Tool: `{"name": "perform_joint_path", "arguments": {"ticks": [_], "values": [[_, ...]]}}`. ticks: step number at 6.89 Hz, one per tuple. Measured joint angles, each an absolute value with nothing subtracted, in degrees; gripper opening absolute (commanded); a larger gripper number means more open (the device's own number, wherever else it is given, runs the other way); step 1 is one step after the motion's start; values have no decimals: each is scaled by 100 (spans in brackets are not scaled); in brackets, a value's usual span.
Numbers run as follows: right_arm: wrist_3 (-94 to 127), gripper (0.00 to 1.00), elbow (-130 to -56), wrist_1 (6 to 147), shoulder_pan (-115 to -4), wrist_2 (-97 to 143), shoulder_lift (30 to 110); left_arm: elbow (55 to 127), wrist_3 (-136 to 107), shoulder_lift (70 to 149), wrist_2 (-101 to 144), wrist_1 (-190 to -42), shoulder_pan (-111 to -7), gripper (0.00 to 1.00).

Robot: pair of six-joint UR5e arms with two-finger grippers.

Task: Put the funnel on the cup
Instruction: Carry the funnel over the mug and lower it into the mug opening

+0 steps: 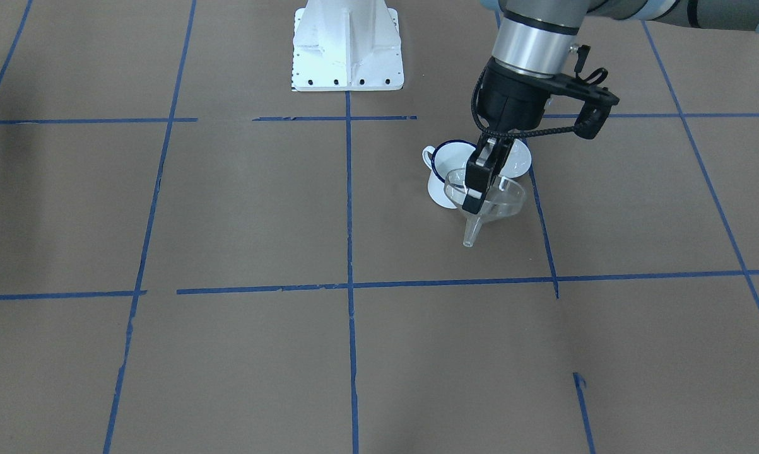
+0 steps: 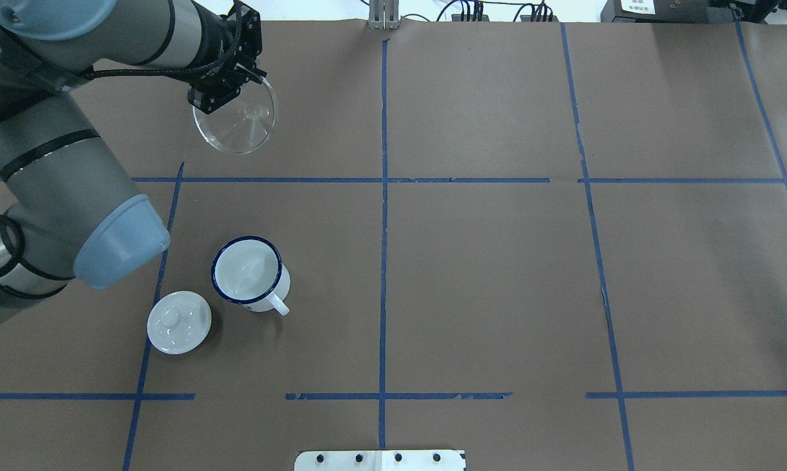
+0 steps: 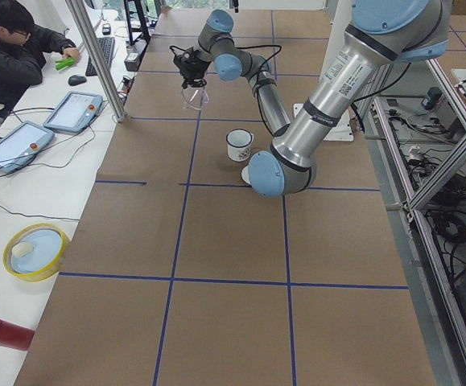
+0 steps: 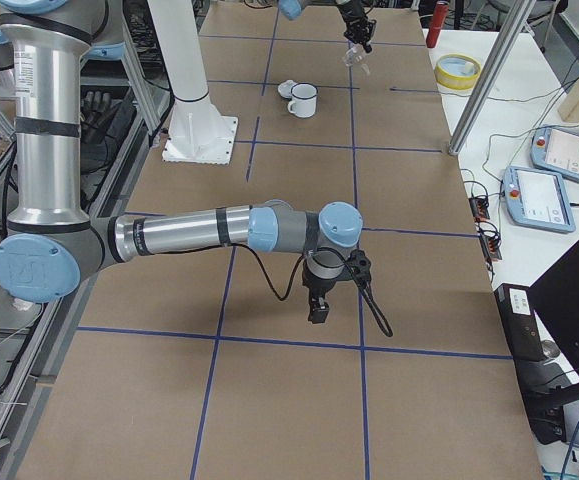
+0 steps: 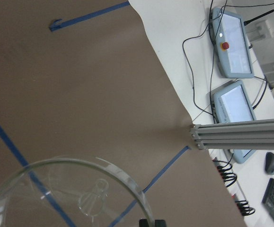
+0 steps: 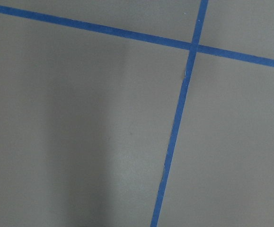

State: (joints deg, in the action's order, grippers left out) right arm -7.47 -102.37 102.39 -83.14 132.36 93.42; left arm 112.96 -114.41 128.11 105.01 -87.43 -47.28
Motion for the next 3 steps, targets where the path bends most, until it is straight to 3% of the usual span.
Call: {"name": "perform_joint_path", "arguments": {"ticks": [3], "values": [[-747,100,-10239,10239,-8315,13236,9343,11768,-9782,12817,11412,-6746,-4284,0]]}}
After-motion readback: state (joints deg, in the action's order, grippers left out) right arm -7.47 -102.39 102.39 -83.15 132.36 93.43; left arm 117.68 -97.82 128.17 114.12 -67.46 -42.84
